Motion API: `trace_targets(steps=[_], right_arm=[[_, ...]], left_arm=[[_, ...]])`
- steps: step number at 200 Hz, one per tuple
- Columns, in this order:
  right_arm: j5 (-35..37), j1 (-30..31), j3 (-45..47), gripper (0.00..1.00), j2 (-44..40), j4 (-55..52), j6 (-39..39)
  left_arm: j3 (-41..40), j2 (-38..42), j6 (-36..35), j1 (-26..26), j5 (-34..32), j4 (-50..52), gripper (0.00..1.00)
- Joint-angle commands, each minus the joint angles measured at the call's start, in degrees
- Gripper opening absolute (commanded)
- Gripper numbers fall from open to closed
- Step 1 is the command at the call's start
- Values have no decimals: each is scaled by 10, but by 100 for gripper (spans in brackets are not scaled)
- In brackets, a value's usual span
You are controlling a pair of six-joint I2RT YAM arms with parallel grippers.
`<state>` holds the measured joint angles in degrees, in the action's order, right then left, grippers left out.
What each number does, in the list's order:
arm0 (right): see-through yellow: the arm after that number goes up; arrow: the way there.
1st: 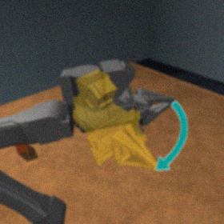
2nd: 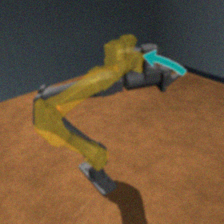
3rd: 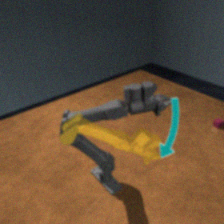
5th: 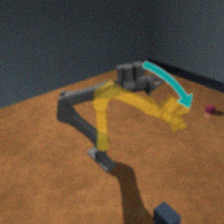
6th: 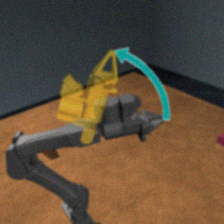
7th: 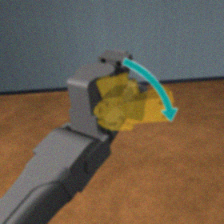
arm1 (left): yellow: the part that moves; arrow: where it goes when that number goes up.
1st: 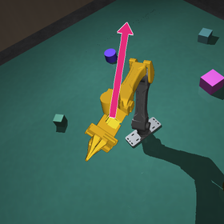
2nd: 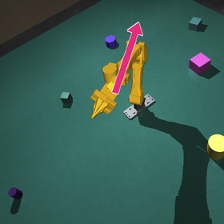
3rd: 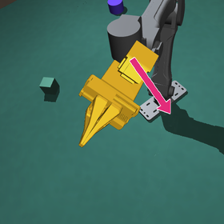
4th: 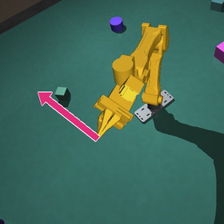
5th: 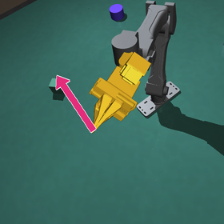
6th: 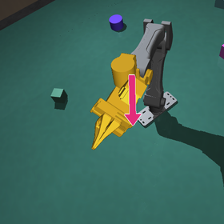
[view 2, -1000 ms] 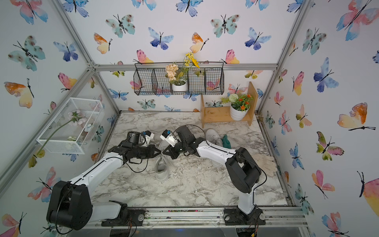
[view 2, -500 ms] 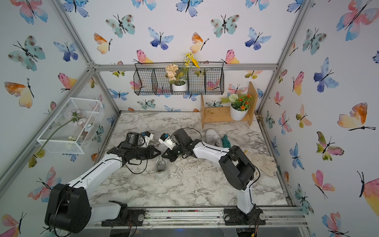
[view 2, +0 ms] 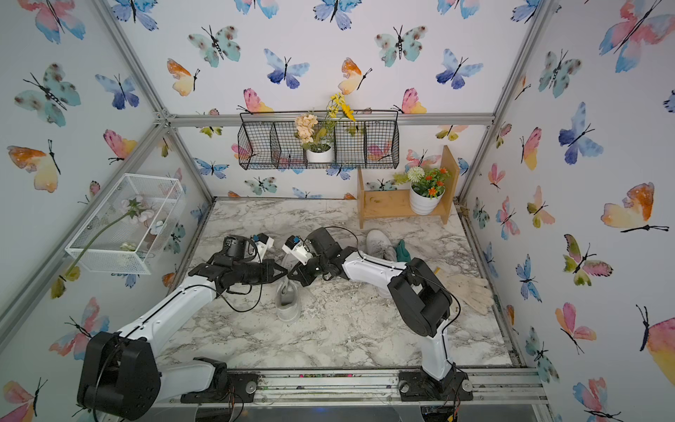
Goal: Tie the shoes
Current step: Cross the shoelace with the shoelace.
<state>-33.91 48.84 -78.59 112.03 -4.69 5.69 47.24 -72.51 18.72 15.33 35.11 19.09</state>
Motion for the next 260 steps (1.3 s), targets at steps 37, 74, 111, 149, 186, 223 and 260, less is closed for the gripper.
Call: trace_targets(steps=[37, 74, 111, 149, 186, 223, 260], right_arm=[[22, 2, -17, 2, 15, -8, 11], [36, 2, -16, 2, 16, -25, 0], [37, 2, -14, 2, 14, -28, -2], [35, 2, -14, 2, 15, -28, -3], [35, 2, -13, 2, 14, -30, -3], [34, 2, -13, 2, 14, -30, -4], [32, 2, -14, 2, 14, -30, -4]], left_arm=[[-6, 7, 4, 8, 25, -2, 19], [21, 15, -14, 0, -5, 36, 31], [48, 20, -25, -31, -21, 59, 45], [38, 2, -29, -58, -18, 51, 41], [18, -23, -24, -62, -24, 32, 27], [-1, -34, -11, -84, -23, 7, 23], [-23, -52, -12, -84, 19, -17, 18]])
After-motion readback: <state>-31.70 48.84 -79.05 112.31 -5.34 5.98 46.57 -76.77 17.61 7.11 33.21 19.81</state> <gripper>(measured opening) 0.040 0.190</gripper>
